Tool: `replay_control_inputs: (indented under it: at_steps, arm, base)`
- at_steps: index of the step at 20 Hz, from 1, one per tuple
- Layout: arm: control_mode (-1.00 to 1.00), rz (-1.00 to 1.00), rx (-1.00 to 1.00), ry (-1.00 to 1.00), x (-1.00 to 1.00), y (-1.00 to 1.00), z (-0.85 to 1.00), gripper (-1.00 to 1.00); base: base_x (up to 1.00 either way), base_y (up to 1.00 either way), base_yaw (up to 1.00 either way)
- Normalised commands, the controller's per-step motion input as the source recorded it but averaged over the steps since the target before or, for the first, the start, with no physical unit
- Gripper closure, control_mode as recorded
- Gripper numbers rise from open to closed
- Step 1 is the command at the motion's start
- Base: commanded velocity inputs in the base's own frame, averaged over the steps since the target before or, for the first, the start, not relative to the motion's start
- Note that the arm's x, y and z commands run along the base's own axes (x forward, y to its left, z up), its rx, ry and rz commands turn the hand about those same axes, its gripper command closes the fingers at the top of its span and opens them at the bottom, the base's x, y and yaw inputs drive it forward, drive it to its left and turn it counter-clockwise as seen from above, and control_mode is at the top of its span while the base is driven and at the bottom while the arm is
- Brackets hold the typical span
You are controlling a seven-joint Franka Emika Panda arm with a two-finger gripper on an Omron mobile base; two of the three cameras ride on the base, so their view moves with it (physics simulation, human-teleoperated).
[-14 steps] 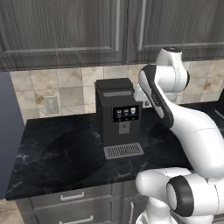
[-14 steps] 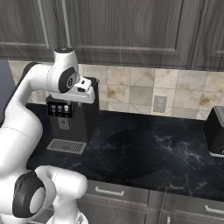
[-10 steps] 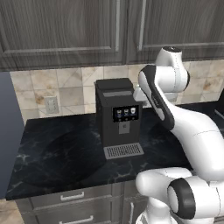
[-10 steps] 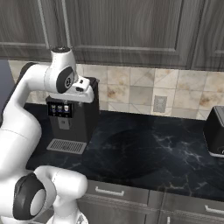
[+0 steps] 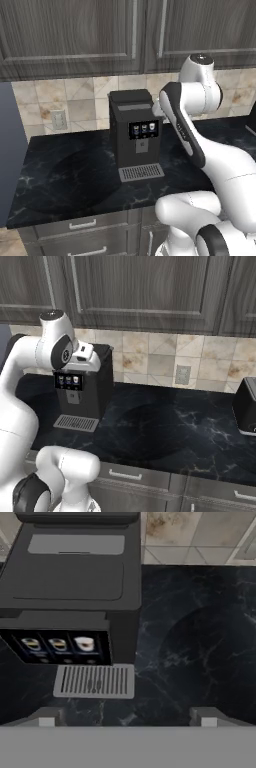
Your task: Move the bowls from the cabinet to the plates on the dining table.
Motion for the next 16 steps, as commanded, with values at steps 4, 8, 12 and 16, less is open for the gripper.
replay_control_inputs:
  at_steps: [4, 8, 12, 16]
  arm:
    - [-1.0, 0.0, -0.03, -0.08, -0.13, 0.02, 0.39, -1.0]
    - [-1.0, 0.0, -0.03, -0.07, -0.12, 0.0, 0.41, -1.0]
    - [-1.0, 0.0, -0.03, -0.06, -0.11, 0.01, 0.42, -1.0]
    - [-1.0, 0.0, -0.01, -0.05, -0.09, 0.0, 0.42, -1.0]
  base:
    - [0.0, 0.0, 0.0]
    - [0.0, 0.0, 0.0]
    - [0.0, 0.0, 0.0]
    - [0.0, 0.0, 0.0]
